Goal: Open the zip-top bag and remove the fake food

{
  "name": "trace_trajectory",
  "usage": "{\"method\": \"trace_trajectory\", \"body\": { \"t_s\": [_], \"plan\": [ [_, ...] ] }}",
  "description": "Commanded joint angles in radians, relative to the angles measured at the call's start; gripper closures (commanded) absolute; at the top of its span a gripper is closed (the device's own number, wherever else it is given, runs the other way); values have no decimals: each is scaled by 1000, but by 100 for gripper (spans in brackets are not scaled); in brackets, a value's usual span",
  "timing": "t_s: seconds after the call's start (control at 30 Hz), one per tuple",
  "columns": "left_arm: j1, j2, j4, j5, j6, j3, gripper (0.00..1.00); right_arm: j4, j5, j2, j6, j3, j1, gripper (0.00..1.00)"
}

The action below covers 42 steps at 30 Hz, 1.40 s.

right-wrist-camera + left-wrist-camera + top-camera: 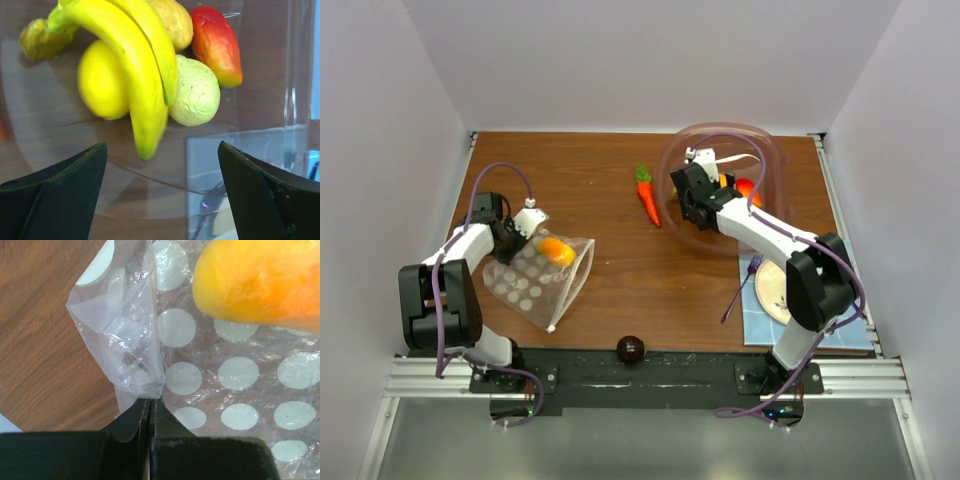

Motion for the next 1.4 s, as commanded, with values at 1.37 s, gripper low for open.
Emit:
{"method": "trace_trajectory", "body": {
  "t_s": [1.37],
  "plan": [
    [4, -19, 1, 11, -1, 11, 100, 308, -615, -168, -33, -468, 819, 1]
  ]
}}
